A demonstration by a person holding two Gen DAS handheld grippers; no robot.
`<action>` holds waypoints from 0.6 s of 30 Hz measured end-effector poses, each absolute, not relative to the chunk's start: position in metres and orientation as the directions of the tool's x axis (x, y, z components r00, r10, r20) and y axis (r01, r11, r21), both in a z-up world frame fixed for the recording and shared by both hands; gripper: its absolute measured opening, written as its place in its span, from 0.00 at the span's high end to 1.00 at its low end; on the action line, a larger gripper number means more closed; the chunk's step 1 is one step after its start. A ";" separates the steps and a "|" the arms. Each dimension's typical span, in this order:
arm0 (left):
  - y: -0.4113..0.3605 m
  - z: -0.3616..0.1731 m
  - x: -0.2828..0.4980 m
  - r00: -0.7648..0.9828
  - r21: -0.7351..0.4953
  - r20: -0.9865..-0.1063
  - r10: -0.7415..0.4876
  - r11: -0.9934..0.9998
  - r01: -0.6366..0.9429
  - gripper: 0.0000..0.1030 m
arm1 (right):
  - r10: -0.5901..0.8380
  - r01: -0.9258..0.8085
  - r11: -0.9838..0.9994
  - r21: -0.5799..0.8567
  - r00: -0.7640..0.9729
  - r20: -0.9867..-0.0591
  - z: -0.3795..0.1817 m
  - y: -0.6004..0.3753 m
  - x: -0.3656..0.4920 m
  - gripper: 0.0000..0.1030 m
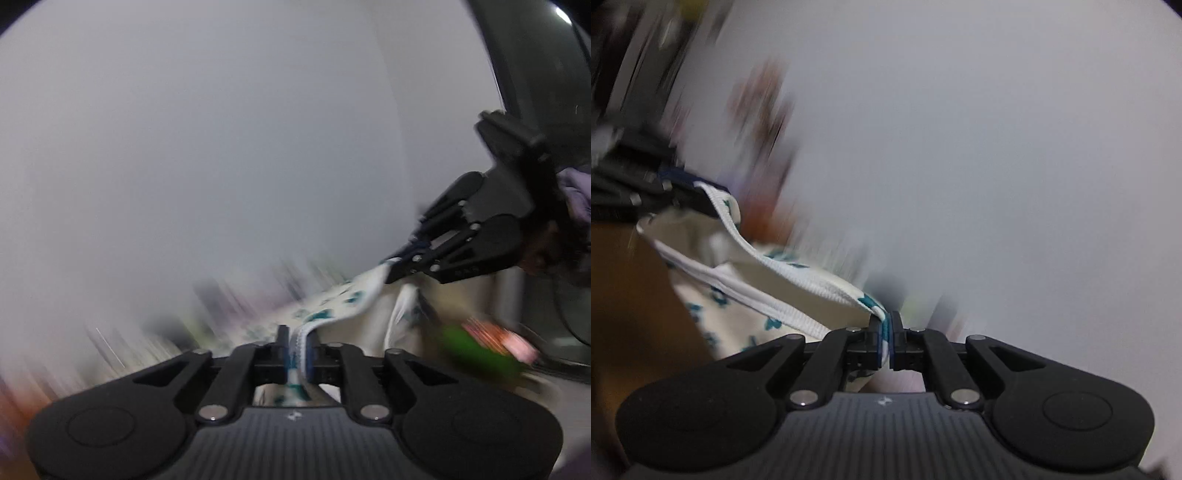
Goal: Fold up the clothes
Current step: 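Lay the shirt flat on the table and open both grippers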
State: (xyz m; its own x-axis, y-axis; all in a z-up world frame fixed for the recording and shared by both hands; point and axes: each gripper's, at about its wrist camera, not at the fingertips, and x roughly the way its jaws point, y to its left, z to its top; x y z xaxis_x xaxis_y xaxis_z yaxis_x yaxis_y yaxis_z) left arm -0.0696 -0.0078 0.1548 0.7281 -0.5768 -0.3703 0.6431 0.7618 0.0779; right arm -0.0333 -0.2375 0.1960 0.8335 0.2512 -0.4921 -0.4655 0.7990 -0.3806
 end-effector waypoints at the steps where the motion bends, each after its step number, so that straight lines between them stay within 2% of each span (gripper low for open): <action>1: -0.007 0.120 -0.066 0.669 -0.008 -0.433 -0.604 0.744 0.668 0.89 | 0.234 -0.479 0.811 -0.336 0.792 -0.564 0.155 -0.246 -0.033 0.90; 2: 0.001 0.096 -0.067 0.633 -0.110 -0.447 -0.632 0.741 0.662 0.89 | 0.221 -0.484 0.825 -0.291 0.751 -0.623 0.117 -0.254 -0.034 0.83; 3: 0.011 0.079 -0.068 0.609 -0.197 -0.454 -0.650 0.740 0.643 0.82 | 0.224 -0.474 0.846 -0.243 0.731 -0.645 0.090 -0.259 -0.042 0.79; 4: 0.024 0.068 -0.065 0.606 -0.252 -0.459 -0.650 0.749 0.613 0.70 | 0.247 -0.456 0.872 -0.177 0.723 -0.645 0.072 -0.259 -0.055 0.68; 5: 0.040 0.064 -0.055 0.629 -0.262 -0.463 -0.624 0.774 0.576 0.58 | 0.270 -0.439 0.891 -0.113 0.715 -0.644 0.059 -0.261 -0.067 0.54; 6: 0.054 0.064 -0.045 0.653 -0.267 -0.473 -0.592 0.802 0.534 0.55 | 0.296 -0.428 0.902 -0.056 0.707 -0.642 0.058 -0.266 -0.077 0.51; 8: 0.068 0.078 -0.028 0.706 -0.246 -0.512 -0.489 0.871 0.424 0.50 | 0.342 -0.406 0.913 0.047 0.696 -0.632 0.055 -0.275 -0.095 0.51; 11: 0.096 0.086 0.002 0.737 -0.211 -0.567 -0.368 0.930 0.302 0.50 | 0.367 -0.406 0.911 0.075 0.714 -0.596 0.051 -0.259 -0.096 0.51; 14: 0.089 0.061 0.067 0.730 -0.216 -0.603 -0.322 0.947 0.240 0.48 | 0.407 -0.436 0.895 0.093 0.714 -0.570 0.041 -0.240 -0.080 0.51; 18: 0.074 0.030 0.111 0.705 -0.202 -0.658 -0.264 0.964 0.173 0.48 | 0.447 -0.478 0.872 0.111 0.681 -0.580 0.033 -0.228 -0.069 0.52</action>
State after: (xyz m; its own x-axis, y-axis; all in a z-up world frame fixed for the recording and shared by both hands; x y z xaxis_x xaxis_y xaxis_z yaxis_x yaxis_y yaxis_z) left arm 0.1107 0.0740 0.0297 0.7049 -0.2641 -0.6583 0.1728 0.9641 -0.2018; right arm -0.0689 -0.2280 0.0333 0.6810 0.4469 -0.5800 -0.4776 0.8716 0.1107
